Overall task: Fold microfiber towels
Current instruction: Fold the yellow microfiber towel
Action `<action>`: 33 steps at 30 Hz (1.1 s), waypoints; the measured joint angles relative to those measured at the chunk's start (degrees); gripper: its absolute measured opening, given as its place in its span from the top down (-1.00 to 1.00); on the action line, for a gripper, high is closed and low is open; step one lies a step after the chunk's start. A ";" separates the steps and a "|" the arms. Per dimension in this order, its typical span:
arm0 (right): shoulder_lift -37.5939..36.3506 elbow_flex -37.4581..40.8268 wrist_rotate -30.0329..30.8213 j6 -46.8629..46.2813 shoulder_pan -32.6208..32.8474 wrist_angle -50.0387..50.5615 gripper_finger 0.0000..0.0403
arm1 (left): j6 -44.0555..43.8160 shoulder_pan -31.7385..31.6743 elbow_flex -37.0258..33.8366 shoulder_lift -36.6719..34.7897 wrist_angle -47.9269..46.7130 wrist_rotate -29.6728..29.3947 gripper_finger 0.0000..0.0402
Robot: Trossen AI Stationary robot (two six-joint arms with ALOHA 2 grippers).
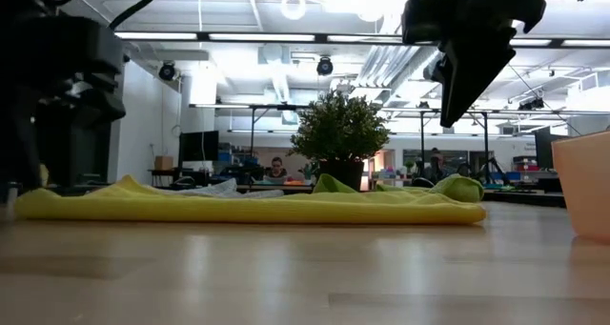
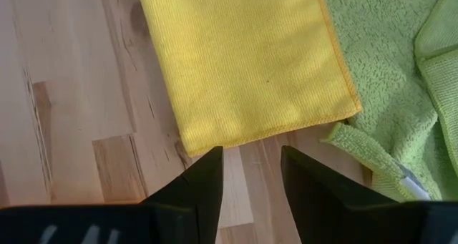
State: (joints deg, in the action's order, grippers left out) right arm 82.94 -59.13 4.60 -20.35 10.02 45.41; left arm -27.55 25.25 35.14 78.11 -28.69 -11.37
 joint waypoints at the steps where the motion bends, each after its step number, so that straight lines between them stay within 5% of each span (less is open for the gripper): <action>1: 0.00 0.00 0.02 -0.29 0.00 0.00 0.35 | -0.38 0.41 0.00 1.01 0.56 -0.22 0.34; 9: 0.02 0.00 0.13 -0.17 -0.01 -3.14 0.35 | -6.82 2.93 0.31 7.88 1.71 -2.16 0.35; 13: 0.03 0.00 -3.16 8.22 0.44 -9.17 0.35 | -9.91 3.53 0.26 8.13 1.71 -4.09 0.36; 21: 6.41 -0.02 -9.05 20.85 3.35 -12.28 0.35 | -12.07 3.48 0.11 7.41 1.92 -4.67 0.73; 26: 12.86 -0.02 -7.49 20.50 5.24 -12.11 0.35 | -14.32 3.44 0.07 7.41 1.73 -5.18 0.97; 33: 19.16 -0.02 -3.00 17.33 5.27 -11.74 0.35 | -14.32 3.44 0.02 7.43 1.60 -4.90 0.98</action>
State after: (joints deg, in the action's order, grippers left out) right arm 102.09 -59.16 1.60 -3.02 15.30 33.67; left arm -41.87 28.69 35.16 85.54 -27.09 -16.27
